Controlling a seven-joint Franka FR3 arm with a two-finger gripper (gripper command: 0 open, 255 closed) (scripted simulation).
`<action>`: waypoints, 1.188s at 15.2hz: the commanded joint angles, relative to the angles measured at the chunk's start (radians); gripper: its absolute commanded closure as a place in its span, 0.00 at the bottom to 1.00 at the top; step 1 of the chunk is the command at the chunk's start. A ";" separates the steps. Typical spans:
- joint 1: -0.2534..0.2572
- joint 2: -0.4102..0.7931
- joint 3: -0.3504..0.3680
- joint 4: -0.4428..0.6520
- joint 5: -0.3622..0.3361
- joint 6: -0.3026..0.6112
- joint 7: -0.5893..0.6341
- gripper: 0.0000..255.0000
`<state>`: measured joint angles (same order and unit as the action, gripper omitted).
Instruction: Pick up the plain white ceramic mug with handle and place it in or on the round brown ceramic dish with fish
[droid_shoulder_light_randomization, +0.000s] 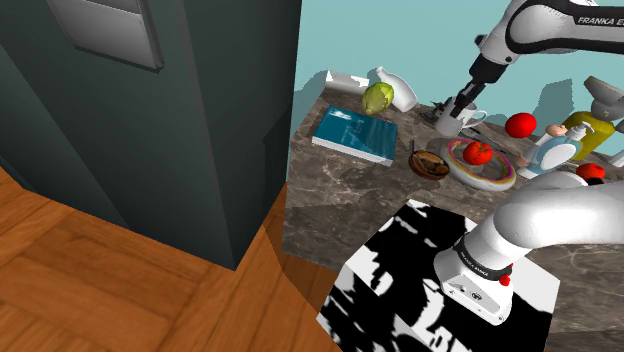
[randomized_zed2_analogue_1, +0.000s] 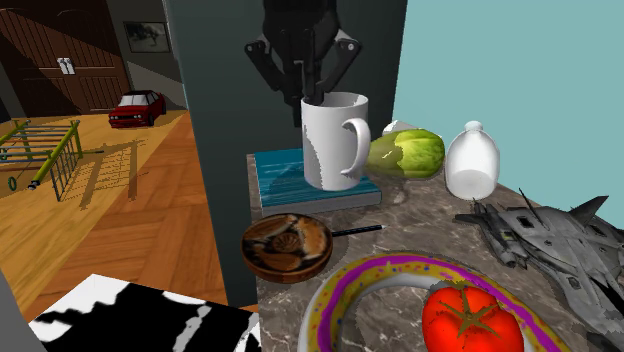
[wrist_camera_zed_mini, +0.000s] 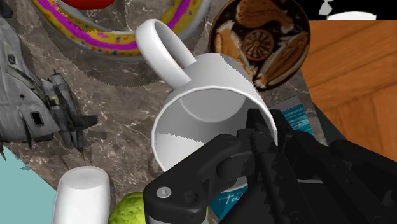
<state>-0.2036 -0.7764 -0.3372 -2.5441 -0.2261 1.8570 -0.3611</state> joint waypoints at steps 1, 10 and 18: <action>-0.008 -0.091 0.042 -0.038 0.009 -0.058 0.029 1.00; -0.021 -0.202 0.079 -0.167 0.016 -0.046 0.065 1.00; -0.034 -0.195 0.055 -0.270 -0.009 0.064 0.067 1.00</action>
<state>-0.2365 -0.9737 -0.2805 -2.8008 -0.2322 1.9047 -0.2960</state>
